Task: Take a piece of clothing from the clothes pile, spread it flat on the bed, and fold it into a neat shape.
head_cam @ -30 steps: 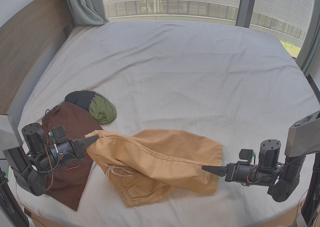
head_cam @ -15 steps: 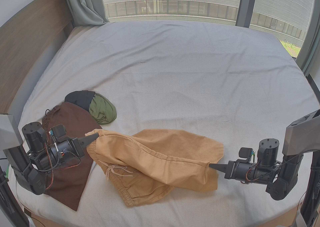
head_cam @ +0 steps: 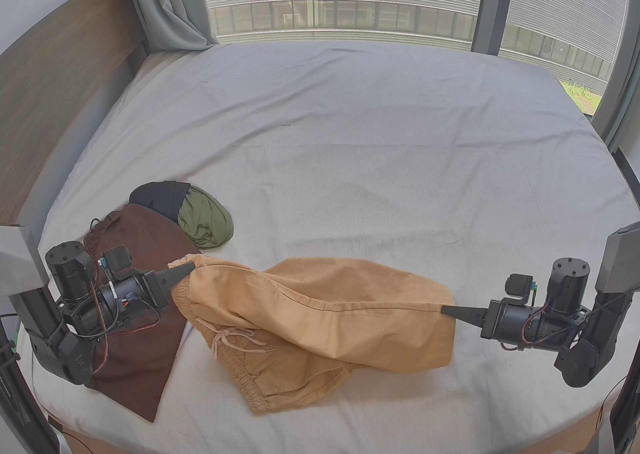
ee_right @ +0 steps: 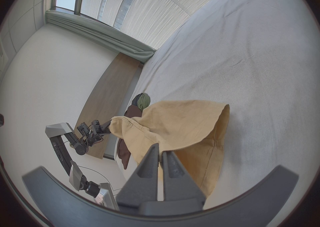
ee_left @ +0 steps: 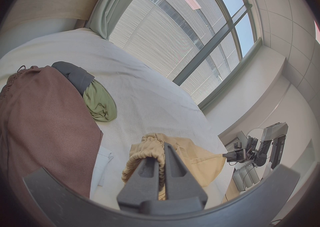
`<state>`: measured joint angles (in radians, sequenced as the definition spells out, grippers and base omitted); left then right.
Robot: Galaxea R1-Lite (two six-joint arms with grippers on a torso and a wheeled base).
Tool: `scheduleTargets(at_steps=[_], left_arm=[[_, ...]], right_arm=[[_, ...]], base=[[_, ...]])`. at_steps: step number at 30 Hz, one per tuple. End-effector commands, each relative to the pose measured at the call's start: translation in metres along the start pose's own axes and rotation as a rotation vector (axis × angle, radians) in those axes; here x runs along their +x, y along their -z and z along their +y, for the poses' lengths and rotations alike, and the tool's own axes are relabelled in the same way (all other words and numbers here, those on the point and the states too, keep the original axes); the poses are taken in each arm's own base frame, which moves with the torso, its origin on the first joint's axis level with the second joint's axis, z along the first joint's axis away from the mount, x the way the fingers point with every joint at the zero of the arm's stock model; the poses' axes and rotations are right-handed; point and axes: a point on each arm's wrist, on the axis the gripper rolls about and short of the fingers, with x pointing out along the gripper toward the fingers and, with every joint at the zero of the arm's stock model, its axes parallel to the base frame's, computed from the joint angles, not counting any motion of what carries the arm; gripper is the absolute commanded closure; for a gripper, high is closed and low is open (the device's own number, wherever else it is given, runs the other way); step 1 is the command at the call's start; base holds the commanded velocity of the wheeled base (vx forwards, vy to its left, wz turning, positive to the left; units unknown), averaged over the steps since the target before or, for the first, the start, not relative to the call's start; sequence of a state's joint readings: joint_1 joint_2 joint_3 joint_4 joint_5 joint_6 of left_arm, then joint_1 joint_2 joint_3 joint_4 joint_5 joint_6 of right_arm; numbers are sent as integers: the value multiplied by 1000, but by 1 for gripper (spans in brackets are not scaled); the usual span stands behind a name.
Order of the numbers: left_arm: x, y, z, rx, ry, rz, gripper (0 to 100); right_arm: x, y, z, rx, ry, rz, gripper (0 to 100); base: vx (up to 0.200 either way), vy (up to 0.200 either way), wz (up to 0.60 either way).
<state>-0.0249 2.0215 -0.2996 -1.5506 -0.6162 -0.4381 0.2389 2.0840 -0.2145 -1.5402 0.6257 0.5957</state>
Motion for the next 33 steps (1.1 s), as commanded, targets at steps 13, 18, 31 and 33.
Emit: scheduleTargets(at_steps=[13,18,31,33], left_arm=[[1,0,2,-3,-3,-1,100],[1,0,1,-2,0,-1,100],[1,0,0,-1,3,1,100],[1,0,0,-2,3,2,100]], right_arm=[[29,21,-9,24,-15,102,0],[33,20,-7,14,-28,98,0],[51,32,-13,18,-28,140,0],[55,35,-11,13,-17,136,0]], base=[[0,0,0],[0,0,0],[0,0,0],[0,0,0]])
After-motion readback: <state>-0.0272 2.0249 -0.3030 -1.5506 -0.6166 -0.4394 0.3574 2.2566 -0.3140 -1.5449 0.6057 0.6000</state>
